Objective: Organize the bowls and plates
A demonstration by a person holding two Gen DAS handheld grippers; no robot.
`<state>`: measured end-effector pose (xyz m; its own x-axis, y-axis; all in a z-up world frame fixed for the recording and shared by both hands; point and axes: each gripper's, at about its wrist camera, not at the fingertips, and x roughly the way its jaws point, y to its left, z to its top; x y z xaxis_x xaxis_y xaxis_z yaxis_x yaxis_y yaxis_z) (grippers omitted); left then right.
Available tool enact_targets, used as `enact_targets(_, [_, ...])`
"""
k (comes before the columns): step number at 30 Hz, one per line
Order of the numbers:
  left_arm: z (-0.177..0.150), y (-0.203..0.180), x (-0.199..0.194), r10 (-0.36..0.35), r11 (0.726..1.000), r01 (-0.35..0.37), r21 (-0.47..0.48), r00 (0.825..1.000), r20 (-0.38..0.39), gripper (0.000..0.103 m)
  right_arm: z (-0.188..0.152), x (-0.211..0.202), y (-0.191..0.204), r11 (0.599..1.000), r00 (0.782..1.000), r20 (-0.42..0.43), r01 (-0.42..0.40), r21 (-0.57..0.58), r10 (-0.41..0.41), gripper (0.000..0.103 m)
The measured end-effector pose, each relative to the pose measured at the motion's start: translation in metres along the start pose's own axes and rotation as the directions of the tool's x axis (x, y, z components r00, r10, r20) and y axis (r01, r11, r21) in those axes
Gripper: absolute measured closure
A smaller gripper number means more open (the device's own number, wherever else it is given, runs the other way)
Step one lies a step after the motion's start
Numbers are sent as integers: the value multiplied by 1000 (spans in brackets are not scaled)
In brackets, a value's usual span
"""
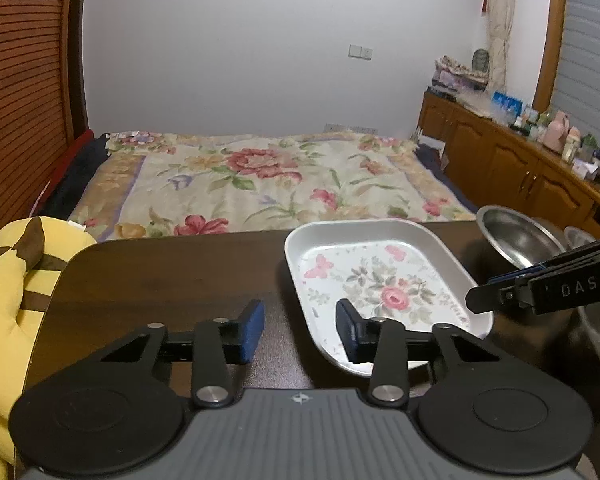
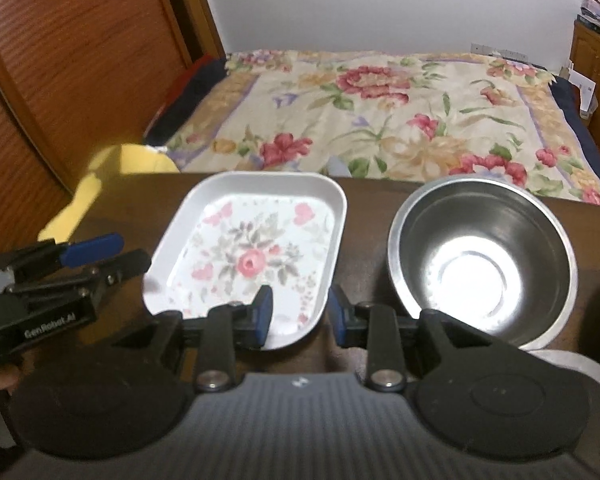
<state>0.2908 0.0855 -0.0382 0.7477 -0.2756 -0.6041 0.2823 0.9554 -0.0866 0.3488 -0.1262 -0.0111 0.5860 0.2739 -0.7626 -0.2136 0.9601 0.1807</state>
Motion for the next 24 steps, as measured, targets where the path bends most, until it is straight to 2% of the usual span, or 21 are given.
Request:
enact_targets(4, [-4,2,10,-8,1000,7,-27,1000,-26,74,-2,5,3,1000,1000,-20,22,-19,-22,72])
enact_targets(10, [-7,7,14,-11,998,8,-67,999,-41,81,-2,9,3,999,998,-44,38,-29,-39,78])
enact_targets(12, [-7,7,14,-16,997,13,-69,999,-42,84,-2,11,1,999,998,-50,37,-27,-39,85])
enact_targets(17, [-6,7,16,-31,996,27,-85,998,-53,91,-2,14,1,999,998,-61,20,-35,-23,90])
enact_targets(24, [-4,9,14,-39,994,32,-105,997,-67,94,-3,14,1,999,998,-58,8,-41,-10,91])
